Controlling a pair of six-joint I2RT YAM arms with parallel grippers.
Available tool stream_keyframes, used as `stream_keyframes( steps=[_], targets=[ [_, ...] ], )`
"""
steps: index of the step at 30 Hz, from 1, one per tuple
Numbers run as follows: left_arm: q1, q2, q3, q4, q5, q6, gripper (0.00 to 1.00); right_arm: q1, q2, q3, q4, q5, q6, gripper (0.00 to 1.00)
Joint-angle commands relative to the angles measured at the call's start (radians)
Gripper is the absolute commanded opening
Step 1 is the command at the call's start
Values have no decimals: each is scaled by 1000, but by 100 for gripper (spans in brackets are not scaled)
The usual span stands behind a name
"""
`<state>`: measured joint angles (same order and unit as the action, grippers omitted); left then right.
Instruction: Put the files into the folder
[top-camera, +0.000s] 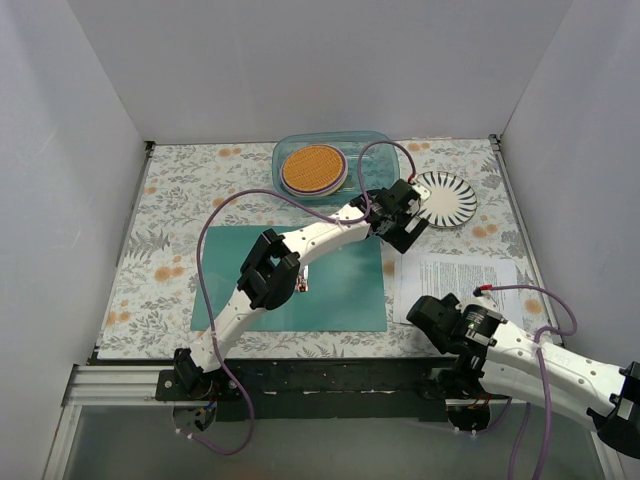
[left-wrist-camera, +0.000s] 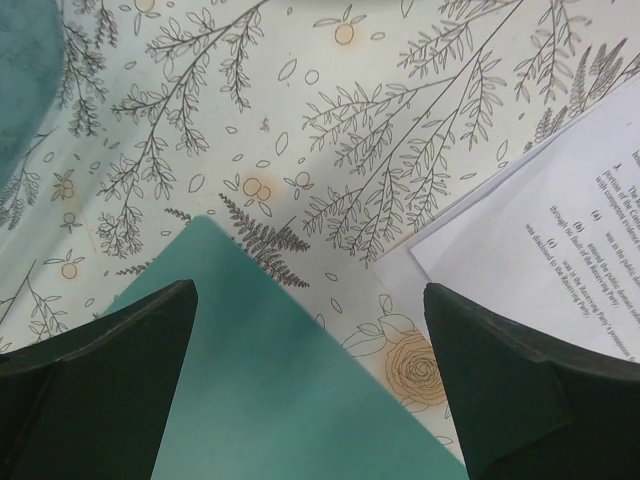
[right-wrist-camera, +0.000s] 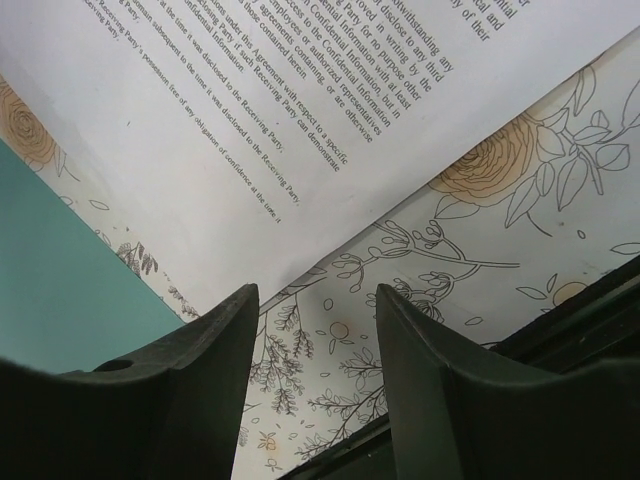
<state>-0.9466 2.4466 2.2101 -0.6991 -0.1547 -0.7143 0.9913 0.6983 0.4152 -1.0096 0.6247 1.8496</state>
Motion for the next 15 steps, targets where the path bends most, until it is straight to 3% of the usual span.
stream_keyframes(
  steps=[1,7,15],
  targets=[
    [0,-6,42,-19,-25,-19,98,6,24,25,-43,33,36,59],
    [-3,-49,-35,13,85,-51,98,6,59,30,-47,40,49,59],
    [-40,20,29,10,112,-34,98,6,35,30,-47,56,51,59]
  ],
)
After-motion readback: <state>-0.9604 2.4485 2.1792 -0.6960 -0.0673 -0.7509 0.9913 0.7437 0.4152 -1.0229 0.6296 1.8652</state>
